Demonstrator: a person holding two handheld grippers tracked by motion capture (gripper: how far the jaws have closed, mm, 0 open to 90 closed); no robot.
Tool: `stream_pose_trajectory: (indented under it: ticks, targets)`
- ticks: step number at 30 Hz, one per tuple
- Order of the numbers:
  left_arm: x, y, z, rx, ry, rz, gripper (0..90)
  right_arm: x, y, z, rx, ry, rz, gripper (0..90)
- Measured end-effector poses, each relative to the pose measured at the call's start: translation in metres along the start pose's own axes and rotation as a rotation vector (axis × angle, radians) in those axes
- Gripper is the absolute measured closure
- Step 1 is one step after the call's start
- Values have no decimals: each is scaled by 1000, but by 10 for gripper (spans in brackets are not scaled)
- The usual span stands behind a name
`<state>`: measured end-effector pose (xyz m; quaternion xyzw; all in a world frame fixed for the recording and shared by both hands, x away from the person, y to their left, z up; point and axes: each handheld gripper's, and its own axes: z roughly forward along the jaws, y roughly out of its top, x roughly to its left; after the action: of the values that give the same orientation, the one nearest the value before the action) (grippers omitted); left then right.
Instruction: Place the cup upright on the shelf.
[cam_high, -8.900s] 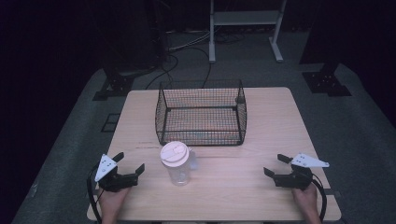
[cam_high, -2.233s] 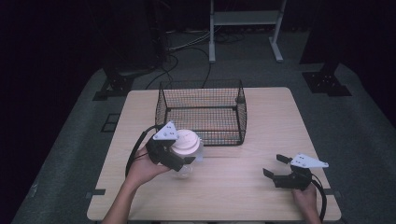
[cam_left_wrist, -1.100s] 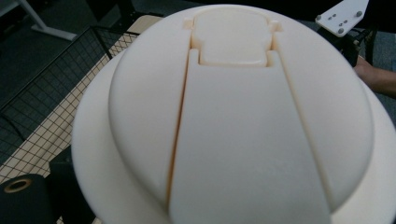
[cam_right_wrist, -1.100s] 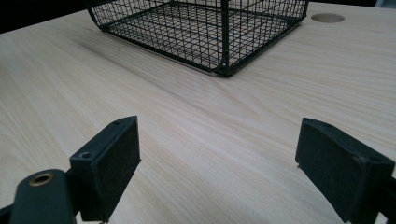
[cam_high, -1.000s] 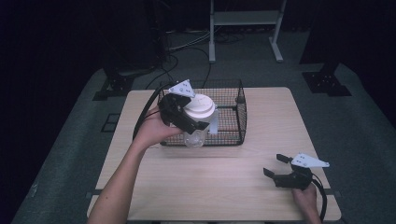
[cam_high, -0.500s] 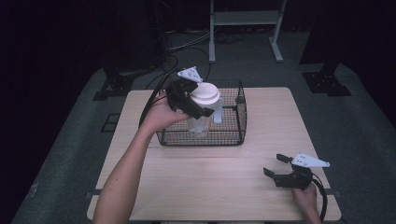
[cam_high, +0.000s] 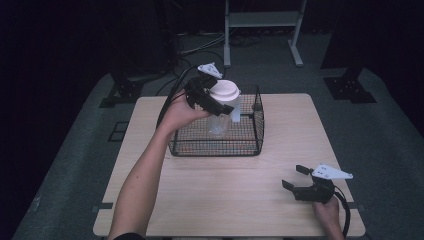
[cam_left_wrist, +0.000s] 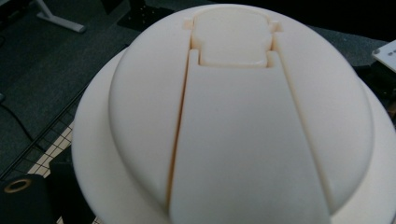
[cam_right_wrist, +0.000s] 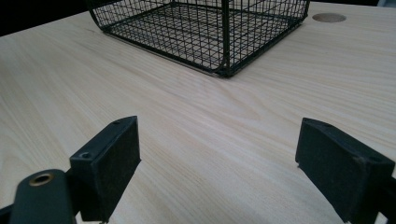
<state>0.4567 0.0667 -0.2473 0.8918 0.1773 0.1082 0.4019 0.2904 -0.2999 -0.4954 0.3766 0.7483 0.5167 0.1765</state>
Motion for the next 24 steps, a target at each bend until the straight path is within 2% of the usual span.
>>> stream_pose_trajectory:
  ticks: [10, 19, 24]
  targets:
    - [18, 8, 12, -6, 18, -22, 59, -1, 0, -1, -9, 0, 4, 129]
    - [30, 5, 29, -10, 28, -58, 59, -2, 0, -2, -19, 3, 8, 128]
    - [33, 3, 41, 4, 29, -71, 59, -2, 0, -2, -21, 5, 12, 128]
